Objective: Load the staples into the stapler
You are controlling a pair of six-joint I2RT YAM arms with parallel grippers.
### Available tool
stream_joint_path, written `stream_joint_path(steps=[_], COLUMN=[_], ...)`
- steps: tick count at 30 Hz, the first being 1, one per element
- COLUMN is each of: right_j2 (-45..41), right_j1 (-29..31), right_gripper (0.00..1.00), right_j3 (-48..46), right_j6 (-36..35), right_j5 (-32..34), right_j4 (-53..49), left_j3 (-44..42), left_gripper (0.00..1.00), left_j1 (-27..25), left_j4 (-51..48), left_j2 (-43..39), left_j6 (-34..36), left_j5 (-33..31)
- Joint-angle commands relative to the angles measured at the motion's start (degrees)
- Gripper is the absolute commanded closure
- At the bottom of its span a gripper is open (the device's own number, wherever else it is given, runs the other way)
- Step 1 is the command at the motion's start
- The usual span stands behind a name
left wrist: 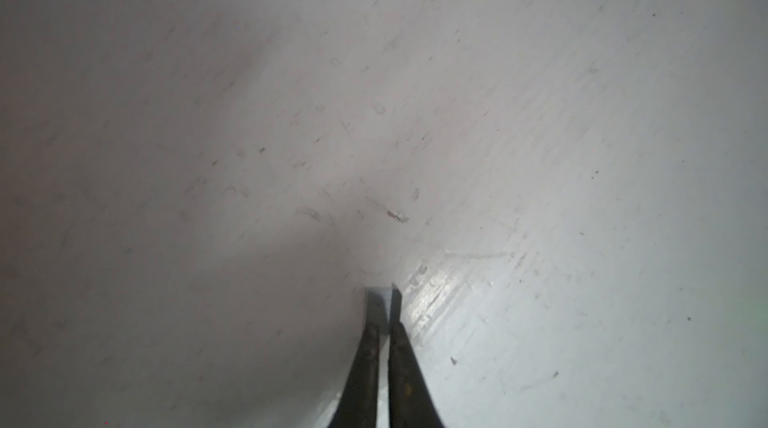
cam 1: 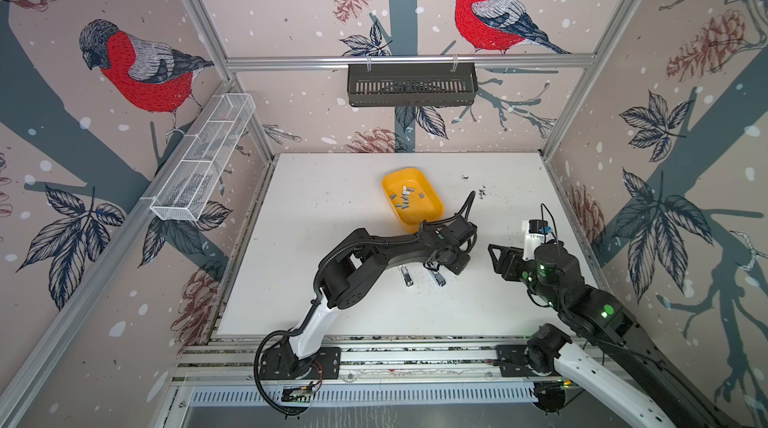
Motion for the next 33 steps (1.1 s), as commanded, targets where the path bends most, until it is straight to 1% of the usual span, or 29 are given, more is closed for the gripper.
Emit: stream_joint_path(steps=[1,3,6,11,16,25,26,28,33], right_j2=[0.0,-0.1,-0.1,-0.2,-0.2,-0.4,-0.4,-0.5,-0.5], right_j1=[-0.1,-0.1,-0.1,-0.1,-0.1,-0.1,-0.1,-0.1,-0.1], right_gripper=[0.33,0.34,0.33,0.33,0.34,0.34,0.34,0.34,0.33], right_j3=[0.0,-0.1,-0.1,-0.2,-0.2,-0.4,-0.4,-0.3,-0.2], right_j6=[-0.8,-0.8,-0.8,-0.8,-0.8,-0.8,-0.8,-0.8,-0.8], right_j5=[-0.1,0.0,-0.1,0.1,0.0,0.1,0.0,0.1,0.0], right_j4=[1.1,1.2,1.2,1.3,1.4,1.4,1.4,1.4,1.4], left_j3=[0.6,0.7,0.7,0.8,1.0,0.8,0.8,0.6,0.7], left_gripper=[0.88,0.85,0.85,0.87,0.89,0.9,0.89,0.83,0.81], left_j1=[0.0,0.0,0.0,0.1,0.4,0.9,1.0,1.3,1.7], left_j4=[-0.9,-1.2,-1.4,-1.4,-1.5,-1.6,-1.8,-1.7,-2.1], left_j2=[0.3,0.5,0.5,-0.5,-0.7,-2.3,-2.5,-2.7,-1.8], left_j6=[1.1,1.2,1.4,1.4,1.5,1.2,1.2,1.3,1.6], left_j5=[-1.2,-1.6,-2.0,-2.7,-2.0,-1.3,-1.6,-2.0,-2.3])
